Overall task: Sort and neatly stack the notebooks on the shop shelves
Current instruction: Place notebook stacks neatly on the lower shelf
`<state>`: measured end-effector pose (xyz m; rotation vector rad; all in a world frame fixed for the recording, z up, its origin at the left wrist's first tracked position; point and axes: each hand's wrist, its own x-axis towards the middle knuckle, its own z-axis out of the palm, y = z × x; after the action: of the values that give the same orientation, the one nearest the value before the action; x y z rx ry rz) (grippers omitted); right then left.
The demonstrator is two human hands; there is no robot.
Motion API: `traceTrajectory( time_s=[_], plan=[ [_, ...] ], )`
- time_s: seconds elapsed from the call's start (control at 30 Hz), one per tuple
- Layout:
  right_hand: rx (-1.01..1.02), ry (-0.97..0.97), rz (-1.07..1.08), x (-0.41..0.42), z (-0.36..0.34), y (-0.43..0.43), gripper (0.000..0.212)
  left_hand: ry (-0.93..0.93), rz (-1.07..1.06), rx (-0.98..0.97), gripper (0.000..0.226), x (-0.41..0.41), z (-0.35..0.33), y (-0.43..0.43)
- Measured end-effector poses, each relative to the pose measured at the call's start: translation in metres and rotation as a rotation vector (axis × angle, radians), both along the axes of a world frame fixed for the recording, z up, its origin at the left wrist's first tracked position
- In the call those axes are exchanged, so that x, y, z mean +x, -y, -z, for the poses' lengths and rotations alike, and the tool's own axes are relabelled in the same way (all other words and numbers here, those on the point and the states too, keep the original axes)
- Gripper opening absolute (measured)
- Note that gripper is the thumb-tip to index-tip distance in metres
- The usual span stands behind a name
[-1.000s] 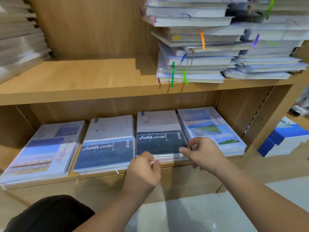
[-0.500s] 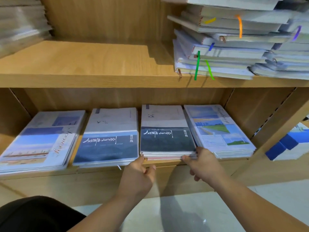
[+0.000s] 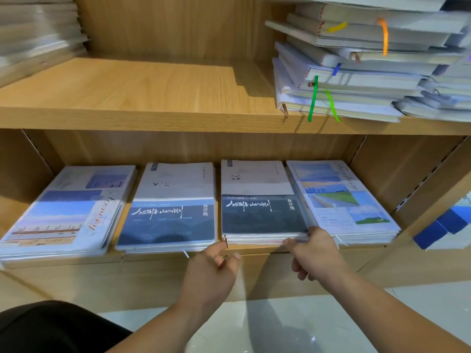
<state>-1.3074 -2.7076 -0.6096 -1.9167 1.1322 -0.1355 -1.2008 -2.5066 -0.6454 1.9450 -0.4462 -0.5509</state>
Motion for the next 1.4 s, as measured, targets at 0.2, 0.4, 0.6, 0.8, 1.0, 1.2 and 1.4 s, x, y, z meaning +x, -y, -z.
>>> traceTrajectory(
  time_s=[0.2, 0.4, 0.6, 0.8, 1.0, 1.2, 1.4],
  plan=[
    [0.205, 0.061, 0.045, 0.006, -0.005, -0.003, 0.02, -0.124, 0.127, -0.034, 0.081, -0.006, 0.002, 0.005],
    [0.158, 0.078, 0.094, -0.004, -0.005, -0.005, 0.029, -0.274, 0.118, -0.125, 0.088, -0.012, -0.004, 0.0],
    [0.11, 0.061, 0.021, -0.012, -0.006, -0.011, 0.021, -0.285, 0.082, -0.124, 0.077, -0.018, -0.012, -0.011],
    [0.046, -0.028, -0.072, -0.017, -0.009, -0.004, 0.039, -0.105, -0.041, -0.043, 0.006, -0.008, -0.014, -0.012],
    [0.002, -0.07, -0.061, -0.011, -0.013, 0.006, 0.038, 0.414, 0.061, 0.25, 0.034, 0.005, -0.012, -0.002],
    [-0.272, -0.297, -0.164, -0.01, -0.021, 0.006, 0.041, 0.586, 0.109, 0.409, 0.032, 0.01, -0.014, 0.006],
    [-0.177, -0.39, -0.196, -0.01, -0.042, 0.005, 0.036, 0.519, 0.197, 0.506, 0.037, 0.018, -0.028, -0.001]
  ],
)
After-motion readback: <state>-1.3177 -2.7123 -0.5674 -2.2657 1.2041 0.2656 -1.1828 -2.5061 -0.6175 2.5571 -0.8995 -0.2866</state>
